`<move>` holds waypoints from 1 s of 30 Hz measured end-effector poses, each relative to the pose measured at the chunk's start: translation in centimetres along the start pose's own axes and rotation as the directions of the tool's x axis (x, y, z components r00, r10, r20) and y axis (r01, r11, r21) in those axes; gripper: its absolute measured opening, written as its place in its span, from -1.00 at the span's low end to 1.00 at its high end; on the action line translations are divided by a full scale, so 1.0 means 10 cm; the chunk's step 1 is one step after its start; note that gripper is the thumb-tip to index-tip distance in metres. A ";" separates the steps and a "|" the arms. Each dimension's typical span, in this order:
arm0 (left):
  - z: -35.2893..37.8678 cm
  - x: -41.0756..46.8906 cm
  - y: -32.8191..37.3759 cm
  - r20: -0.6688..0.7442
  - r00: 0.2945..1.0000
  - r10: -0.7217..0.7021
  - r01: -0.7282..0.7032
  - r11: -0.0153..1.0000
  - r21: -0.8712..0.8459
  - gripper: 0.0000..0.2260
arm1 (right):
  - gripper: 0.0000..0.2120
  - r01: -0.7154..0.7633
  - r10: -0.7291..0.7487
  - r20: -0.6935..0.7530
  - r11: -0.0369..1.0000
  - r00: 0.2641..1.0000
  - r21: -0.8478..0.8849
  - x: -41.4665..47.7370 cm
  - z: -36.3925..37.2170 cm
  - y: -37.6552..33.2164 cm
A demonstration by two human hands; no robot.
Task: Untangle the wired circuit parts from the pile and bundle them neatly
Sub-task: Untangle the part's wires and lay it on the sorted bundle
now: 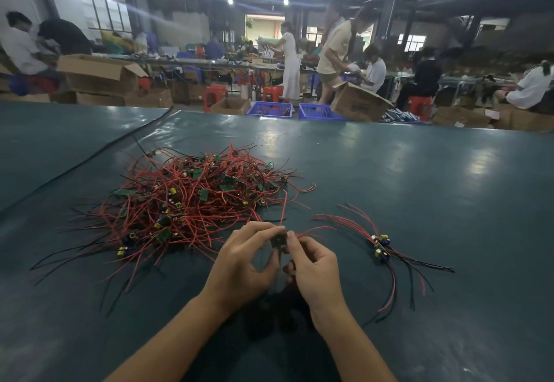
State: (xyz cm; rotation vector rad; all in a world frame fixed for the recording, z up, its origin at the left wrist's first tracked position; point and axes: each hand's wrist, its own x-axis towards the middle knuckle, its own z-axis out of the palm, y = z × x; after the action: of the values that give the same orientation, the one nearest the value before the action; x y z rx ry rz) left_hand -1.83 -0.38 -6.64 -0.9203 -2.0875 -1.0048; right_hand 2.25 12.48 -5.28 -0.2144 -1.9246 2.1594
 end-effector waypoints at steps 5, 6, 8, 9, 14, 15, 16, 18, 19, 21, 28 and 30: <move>0.00 0.00 0.04 -0.060 0.997 -0.049 0.043 0.994 -0.099 -0.80 | -0.87 -0.076 0.081 -0.041 0.991 0.996 0.109 0.02 -0.02 0.01; 0.00 0.00 0.03 -0.081 0.994 -0.067 0.059 0.993 -0.099 -0.81 | -0.87 -0.085 0.094 -0.058 0.988 0.994 0.128 0.04 -0.03 0.02; 0.01 0.00 0.01 -0.108 0.990 -0.092 0.081 0.991 -0.105 -0.82 | -0.88 -0.090 0.103 -0.084 0.985 0.991 0.150 0.07 -0.03 0.03; 0.00 0.00 0.00 -0.117 0.988 -0.104 0.090 0.989 -0.118 -0.83 | -0.89 -0.083 0.098 -0.089 0.985 0.991 0.152 0.08 -0.02 0.04; -0.03 0.02 0.01 -0.091 0.933 -0.347 0.300 0.894 -0.333 -0.76 | -0.85 -0.033 0.044 -0.064 0.986 0.997 0.164 0.07 0.02 0.06; -0.03 0.02 0.02 -0.025 0.909 -0.417 0.379 0.848 -0.372 -0.66 | -0.85 -0.023 0.031 -0.046 0.986 0.998 0.164 0.07 0.02 0.06; -0.02 0.02 0.02 0.061 0.877 -0.477 0.460 0.797 -0.392 -0.56 | -0.84 -0.015 0.020 -0.026 0.985 0.999 0.171 0.07 0.03 0.06; -0.01 0.03 0.01 0.245 0.780 -0.576 0.620 0.659 -0.425 -0.42 | -0.83 -0.012 0.009 0.012 0.983 1.000 0.183 0.06 0.04 0.06; -0.01 0.03 0.01 0.320 0.731 -0.603 0.676 0.580 -0.454 -0.40 | -0.83 -0.018 0.012 0.033 0.984 0.999 0.176 0.06 0.05 0.06; 0.00 0.05 0.01 0.392 0.681 -0.619 0.712 0.431 -0.554 -0.48 | -0.85 -0.040 0.030 0.064 0.988 0.997 0.147 0.05 0.05 0.05; 0.07 0.03 0.06 0.235 0.713 -0.661 0.619 0.435 -0.654 -0.83 | -0.78 -0.102 0.113 -0.104 0.989 0.988 0.106 0.07 0.00 0.11; 0.07 0.03 0.07 0.199 0.724 -0.660 0.599 0.459 -0.656 -0.87 | -0.72 -0.102 0.113 -0.111 0.990 0.987 0.097 0.05 0.01 0.11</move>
State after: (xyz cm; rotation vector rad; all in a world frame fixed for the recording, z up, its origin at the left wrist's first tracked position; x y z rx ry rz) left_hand -1.64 0.62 -6.48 -0.3272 -2.0067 -2.3002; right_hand 1.61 12.39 -6.36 -0.4263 -1.7845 2.2431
